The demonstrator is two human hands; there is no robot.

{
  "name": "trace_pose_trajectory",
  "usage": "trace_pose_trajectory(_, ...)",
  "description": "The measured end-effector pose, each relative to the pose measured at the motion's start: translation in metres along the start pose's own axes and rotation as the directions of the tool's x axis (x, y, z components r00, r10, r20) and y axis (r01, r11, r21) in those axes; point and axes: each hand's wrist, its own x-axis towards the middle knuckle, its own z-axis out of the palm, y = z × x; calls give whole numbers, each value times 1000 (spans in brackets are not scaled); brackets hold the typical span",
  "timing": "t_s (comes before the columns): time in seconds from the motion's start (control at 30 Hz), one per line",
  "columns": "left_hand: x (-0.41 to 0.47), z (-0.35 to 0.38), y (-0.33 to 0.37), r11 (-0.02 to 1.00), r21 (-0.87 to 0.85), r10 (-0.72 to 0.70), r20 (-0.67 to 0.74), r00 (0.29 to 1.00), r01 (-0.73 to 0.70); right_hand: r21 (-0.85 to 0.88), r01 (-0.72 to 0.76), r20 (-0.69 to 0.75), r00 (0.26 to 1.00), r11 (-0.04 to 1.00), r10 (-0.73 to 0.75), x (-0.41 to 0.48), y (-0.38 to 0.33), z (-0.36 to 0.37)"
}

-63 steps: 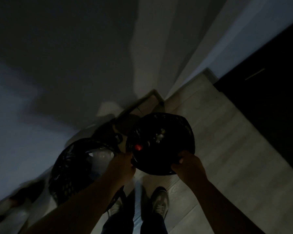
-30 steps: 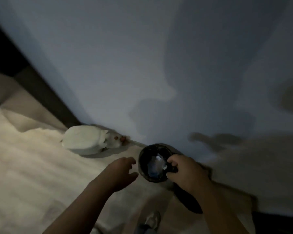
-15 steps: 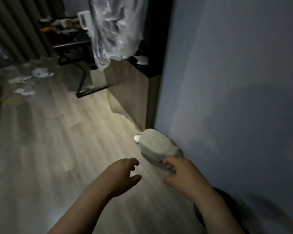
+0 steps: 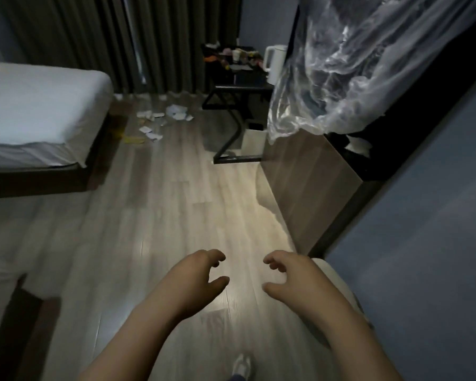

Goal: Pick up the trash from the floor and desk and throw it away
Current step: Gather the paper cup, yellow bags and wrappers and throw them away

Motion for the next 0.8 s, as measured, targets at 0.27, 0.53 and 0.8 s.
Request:
trace_pose_trajectory(0.27, 80, -68, -54, 994, -2, -112, -159, 981, 113, -48, 203, 37, 979, 978, -201, 142, -59, -12)
trace_pose_trajectory(0.53, 186, -153, -88, 977, 23, -200, -249, 948, 212, -43, 327, 77, 943, 944, -323, 296, -111, -45)
trace_pose_trajectory(0.8, 269, -215, -146, 962, -24, -267, -283, 921, 271, -65, 386, 124, 918, 920, -377, 419, -169, -43)
